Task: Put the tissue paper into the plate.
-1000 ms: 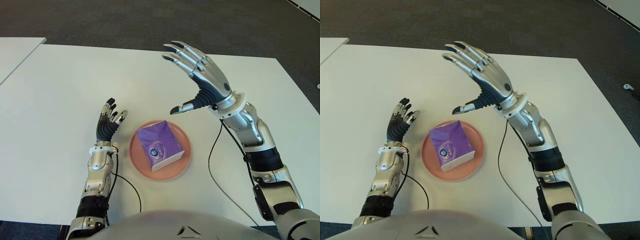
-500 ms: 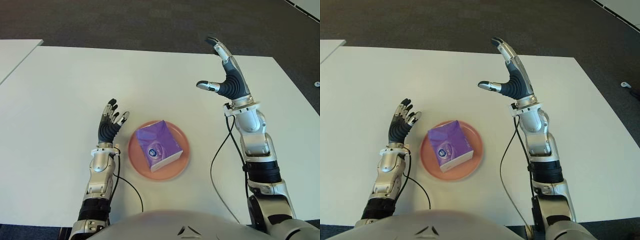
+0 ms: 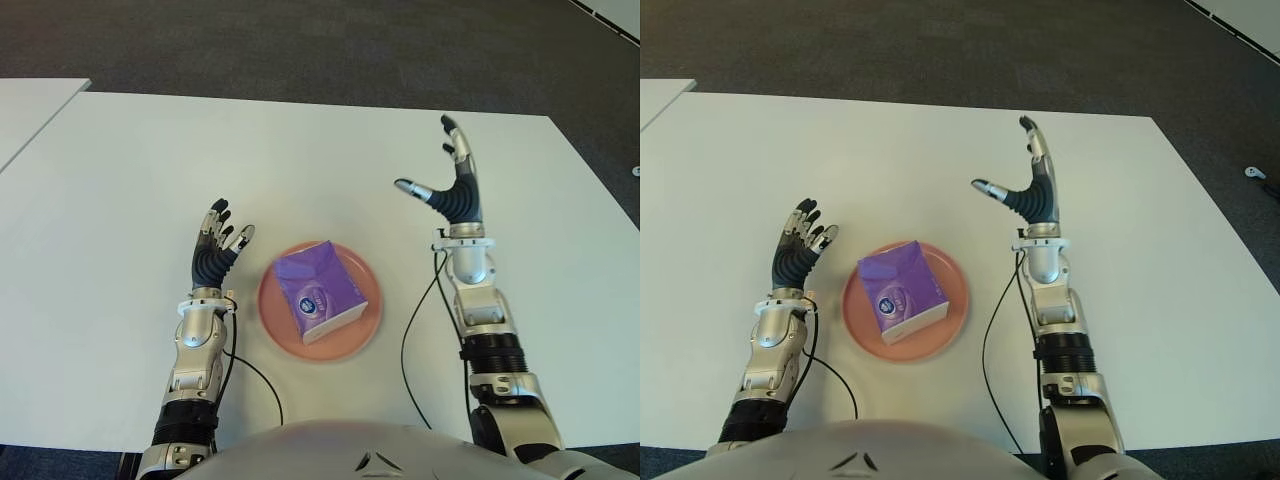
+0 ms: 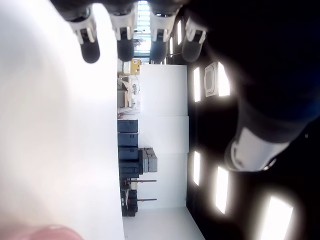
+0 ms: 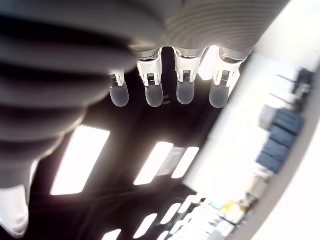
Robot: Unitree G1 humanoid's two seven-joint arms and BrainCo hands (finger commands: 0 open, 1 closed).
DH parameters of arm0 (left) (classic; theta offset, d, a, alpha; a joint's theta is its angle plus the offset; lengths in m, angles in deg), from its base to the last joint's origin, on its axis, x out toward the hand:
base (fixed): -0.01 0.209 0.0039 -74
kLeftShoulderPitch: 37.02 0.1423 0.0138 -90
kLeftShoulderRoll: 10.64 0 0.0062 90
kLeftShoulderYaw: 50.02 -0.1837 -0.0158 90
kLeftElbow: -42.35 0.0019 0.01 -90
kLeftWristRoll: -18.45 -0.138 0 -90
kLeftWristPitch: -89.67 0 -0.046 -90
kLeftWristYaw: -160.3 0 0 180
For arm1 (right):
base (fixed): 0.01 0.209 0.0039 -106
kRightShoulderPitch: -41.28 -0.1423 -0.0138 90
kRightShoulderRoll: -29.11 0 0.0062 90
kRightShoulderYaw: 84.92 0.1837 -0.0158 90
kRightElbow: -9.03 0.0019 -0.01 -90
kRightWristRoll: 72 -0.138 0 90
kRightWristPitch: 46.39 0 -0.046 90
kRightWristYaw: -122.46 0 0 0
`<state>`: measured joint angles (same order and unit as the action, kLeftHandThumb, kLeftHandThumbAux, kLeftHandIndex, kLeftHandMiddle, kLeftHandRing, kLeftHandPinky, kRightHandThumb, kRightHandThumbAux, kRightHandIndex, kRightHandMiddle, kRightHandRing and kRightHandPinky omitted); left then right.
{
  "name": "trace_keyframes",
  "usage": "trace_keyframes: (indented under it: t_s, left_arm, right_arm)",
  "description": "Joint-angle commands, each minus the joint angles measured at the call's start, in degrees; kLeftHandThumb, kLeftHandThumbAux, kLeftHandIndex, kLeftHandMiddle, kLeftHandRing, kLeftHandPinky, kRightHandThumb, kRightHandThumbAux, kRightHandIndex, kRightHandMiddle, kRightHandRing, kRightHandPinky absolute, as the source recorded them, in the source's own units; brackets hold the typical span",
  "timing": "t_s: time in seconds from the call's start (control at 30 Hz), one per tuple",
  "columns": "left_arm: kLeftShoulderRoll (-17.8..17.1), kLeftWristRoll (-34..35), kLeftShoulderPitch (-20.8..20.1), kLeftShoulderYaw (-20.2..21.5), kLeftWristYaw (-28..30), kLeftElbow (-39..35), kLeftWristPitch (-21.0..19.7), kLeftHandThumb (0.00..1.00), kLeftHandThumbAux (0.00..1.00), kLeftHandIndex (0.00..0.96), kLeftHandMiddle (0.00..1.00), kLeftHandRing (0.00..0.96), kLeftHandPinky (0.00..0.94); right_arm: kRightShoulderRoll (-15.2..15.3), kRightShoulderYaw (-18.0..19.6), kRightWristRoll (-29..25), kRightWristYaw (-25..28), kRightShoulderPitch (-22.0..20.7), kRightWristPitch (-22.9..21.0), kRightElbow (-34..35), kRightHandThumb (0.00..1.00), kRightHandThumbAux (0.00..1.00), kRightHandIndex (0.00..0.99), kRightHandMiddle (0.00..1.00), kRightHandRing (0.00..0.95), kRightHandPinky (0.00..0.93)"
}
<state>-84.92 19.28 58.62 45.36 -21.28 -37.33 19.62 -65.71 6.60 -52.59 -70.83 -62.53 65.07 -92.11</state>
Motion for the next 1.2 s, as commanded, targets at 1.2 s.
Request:
trace_keyframes:
  t_s: [1.2]
  left_arm:
    - [0.04,0.51,0.51,0.02,0.15,-1.05,-2.42,0.0,0.651,0.043,0.034,0.0,0.0]
  right_arm:
    - [-5.86,-1.7,-9.47,4.9,7.73,2.7,-13.55,0.046,0.582,0.0,0.0,0.0,0.0]
